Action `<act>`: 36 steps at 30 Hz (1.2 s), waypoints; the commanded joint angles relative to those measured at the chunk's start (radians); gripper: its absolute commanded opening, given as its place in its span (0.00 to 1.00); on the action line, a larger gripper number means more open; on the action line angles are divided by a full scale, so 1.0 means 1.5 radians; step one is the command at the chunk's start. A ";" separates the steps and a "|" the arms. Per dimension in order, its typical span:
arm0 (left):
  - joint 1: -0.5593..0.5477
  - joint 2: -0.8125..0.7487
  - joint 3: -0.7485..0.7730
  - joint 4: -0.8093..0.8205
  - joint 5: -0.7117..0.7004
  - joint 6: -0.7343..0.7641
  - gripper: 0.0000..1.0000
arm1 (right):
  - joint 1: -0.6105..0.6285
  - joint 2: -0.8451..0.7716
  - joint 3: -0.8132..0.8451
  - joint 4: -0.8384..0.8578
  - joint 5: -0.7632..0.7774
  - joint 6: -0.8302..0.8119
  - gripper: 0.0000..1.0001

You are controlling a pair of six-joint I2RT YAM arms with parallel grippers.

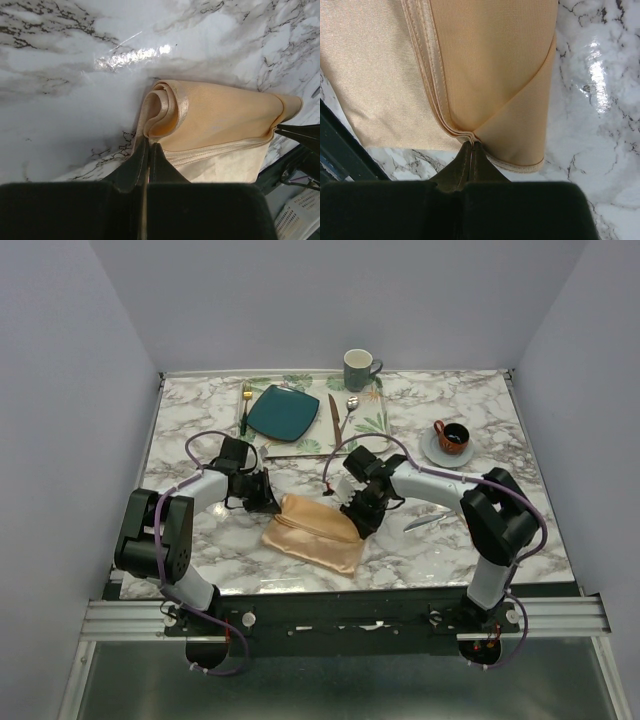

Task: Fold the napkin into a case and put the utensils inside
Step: Fold the lower triangle-folded napkin at the center of the board.

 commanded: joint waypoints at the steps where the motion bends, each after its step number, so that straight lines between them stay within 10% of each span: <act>1: 0.000 -0.020 0.006 0.053 -0.002 0.002 0.01 | 0.003 0.011 0.017 0.016 0.053 0.007 0.01; 16: 0.000 0.012 0.003 0.087 -0.051 0.028 0.04 | 0.003 0.043 0.029 0.030 0.079 0.008 0.01; 26: 0.061 -0.083 -0.007 0.096 -0.020 0.029 0.57 | 0.003 0.063 0.031 0.069 0.131 -0.059 0.01; 36: 0.047 -0.155 -0.033 0.239 0.168 -0.060 0.43 | 0.003 0.034 -0.012 0.114 0.156 -0.188 0.01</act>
